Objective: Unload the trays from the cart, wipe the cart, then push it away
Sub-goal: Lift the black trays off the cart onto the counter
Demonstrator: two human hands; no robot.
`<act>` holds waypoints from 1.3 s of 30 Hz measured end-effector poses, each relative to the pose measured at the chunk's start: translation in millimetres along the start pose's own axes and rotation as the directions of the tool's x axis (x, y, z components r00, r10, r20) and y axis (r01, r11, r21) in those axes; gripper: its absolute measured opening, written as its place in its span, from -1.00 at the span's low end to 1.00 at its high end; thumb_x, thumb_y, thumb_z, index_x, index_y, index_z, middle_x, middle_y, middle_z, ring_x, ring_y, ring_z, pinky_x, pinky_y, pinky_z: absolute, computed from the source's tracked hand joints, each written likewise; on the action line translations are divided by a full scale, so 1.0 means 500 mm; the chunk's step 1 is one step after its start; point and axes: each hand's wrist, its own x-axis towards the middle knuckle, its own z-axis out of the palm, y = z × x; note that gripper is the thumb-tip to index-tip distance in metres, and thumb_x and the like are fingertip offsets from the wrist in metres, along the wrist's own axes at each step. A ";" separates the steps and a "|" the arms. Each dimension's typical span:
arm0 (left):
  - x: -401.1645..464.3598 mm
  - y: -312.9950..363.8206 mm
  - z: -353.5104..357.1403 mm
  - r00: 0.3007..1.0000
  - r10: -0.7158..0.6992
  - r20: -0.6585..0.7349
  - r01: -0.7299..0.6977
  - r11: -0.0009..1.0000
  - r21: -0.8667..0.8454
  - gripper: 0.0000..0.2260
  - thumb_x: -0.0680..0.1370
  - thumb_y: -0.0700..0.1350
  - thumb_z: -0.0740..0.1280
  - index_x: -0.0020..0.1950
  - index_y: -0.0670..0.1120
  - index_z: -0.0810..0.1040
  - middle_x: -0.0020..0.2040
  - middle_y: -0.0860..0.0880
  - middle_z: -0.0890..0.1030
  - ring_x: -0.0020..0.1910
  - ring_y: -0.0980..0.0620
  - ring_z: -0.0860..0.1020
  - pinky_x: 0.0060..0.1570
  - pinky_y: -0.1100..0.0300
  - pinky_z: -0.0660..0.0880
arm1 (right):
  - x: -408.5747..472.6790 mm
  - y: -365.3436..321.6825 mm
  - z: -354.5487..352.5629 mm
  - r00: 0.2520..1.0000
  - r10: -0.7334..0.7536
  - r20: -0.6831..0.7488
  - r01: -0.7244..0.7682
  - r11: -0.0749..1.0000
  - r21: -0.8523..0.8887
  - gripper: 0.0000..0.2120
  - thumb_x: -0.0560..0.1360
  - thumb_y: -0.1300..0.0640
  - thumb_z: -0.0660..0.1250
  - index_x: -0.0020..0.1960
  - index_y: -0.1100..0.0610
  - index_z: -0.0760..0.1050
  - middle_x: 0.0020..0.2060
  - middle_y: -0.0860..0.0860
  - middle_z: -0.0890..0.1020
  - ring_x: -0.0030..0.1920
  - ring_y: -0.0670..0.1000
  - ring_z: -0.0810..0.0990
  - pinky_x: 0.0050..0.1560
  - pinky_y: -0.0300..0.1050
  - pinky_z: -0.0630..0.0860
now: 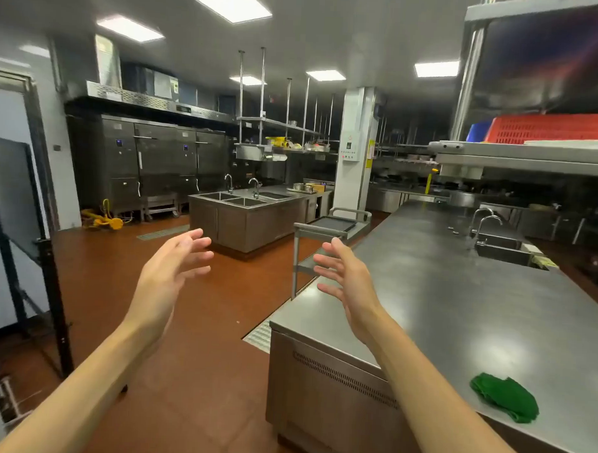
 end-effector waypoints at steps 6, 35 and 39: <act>0.163 -0.113 0.020 0.999 -0.020 -0.043 0.023 0.998 0.054 -0.67 0.67 0.00 0.09 0.34 -0.06 0.49 0.21 -0.05 0.61 0.18 -0.02 0.59 0.20 -0.03 0.50 | 0.208 0.076 0.030 1.000 0.022 0.013 -0.023 0.999 0.039 -0.57 0.63 -0.17 0.15 0.34 0.06 0.49 0.17 0.00 0.64 0.20 -0.01 0.60 0.30 0.10 0.52; 1.347 -0.999 -0.072 0.982 -0.141 0.124 0.129 0.986 0.101 -0.70 0.56 0.04 0.20 0.16 -0.06 0.60 0.05 -0.13 0.68 0.03 -0.14 0.64 0.07 -0.07 0.57 | 1.455 0.532 0.449 0.975 0.023 -0.223 -0.015 0.999 0.039 -0.57 0.40 -0.14 0.27 0.12 0.08 0.64 0.00 0.04 0.74 0.08 0.08 0.70 0.14 0.11 0.63; 1.565 -1.188 -0.056 0.979 -0.167 0.117 0.155 0.982 0.104 -0.68 0.54 0.05 0.20 0.16 -0.06 0.60 0.06 -0.16 0.67 0.05 -0.18 0.63 0.07 -0.11 0.57 | 1.719 0.649 0.494 0.969 0.056 -0.241 -0.040 0.997 0.068 -0.63 0.47 -0.09 0.29 0.12 0.12 0.63 0.00 0.08 0.74 0.08 0.10 0.70 0.09 0.03 0.64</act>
